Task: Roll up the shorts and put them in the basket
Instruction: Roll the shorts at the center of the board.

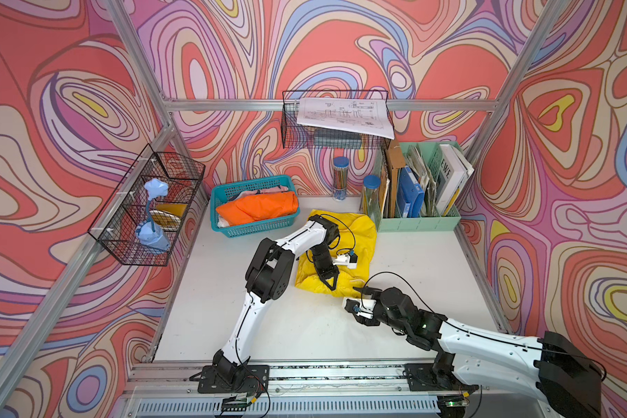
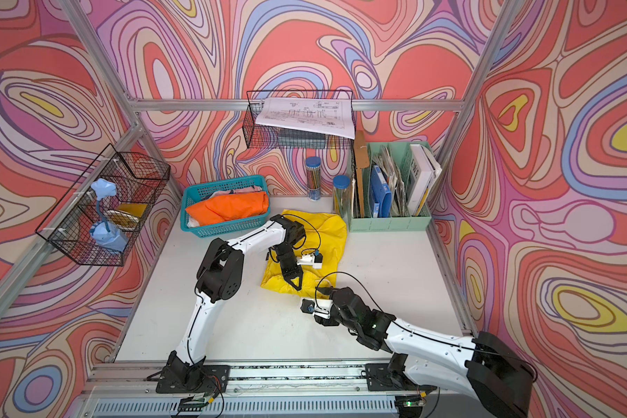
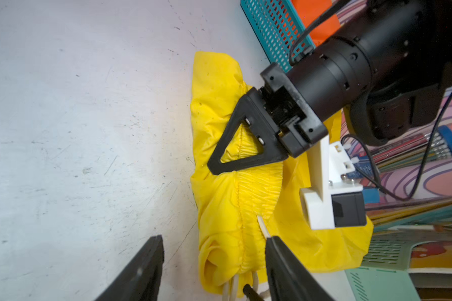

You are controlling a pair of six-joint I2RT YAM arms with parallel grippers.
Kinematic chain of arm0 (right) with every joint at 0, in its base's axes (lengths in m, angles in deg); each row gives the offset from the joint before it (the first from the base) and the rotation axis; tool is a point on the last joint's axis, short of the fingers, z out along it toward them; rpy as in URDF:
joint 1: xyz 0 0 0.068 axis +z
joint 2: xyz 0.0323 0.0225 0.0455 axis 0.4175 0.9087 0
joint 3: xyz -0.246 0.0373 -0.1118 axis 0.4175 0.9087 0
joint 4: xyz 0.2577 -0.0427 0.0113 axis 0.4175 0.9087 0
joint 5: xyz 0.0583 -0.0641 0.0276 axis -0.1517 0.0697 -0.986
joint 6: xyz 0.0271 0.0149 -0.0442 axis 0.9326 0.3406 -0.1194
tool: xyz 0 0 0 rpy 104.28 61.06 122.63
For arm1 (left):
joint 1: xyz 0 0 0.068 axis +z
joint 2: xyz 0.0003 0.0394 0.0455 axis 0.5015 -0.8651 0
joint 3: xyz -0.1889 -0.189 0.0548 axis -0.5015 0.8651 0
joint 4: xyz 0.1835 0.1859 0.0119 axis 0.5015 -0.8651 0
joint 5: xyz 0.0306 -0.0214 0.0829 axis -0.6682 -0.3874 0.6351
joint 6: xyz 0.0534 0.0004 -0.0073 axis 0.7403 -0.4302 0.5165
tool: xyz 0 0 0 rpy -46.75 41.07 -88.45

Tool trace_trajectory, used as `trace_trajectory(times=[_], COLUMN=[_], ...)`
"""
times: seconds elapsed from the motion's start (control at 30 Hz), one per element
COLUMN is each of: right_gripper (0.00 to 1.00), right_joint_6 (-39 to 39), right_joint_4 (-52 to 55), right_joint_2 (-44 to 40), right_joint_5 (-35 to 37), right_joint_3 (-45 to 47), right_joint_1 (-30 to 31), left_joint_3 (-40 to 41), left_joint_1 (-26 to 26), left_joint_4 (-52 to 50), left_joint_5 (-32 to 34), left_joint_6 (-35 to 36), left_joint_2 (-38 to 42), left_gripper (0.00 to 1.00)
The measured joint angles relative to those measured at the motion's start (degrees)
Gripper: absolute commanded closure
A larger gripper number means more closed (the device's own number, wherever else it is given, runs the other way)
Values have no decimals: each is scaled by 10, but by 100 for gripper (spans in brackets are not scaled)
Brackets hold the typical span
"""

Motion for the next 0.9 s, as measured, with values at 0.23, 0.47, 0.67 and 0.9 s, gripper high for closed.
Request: trace_trajectory(times=[0.23,0.47,0.67,0.9], right_gripper=[35,38,46,44], right_joint_6=[-86,-130,-152,-177], right_joint_4=[-75,-173,-299,-464], right_joint_2=[96,215,316,418], right_joint_5=[33,88,125,163], right_joint_3=[4,3,-4,-4], right_joint_1=[16,19,23,24], left_joint_3=[-8,-6,8,31], left_joint_1=[0,2,9,16], left_joint_4=[-13,-12,-7,12], left_joint_5=[-7,-9,-15,-11], left_joint_6=[-2,-2,-1,3], left_joint_2=[-17,-17,-13,3], left_gripper=[100,100,100,100])
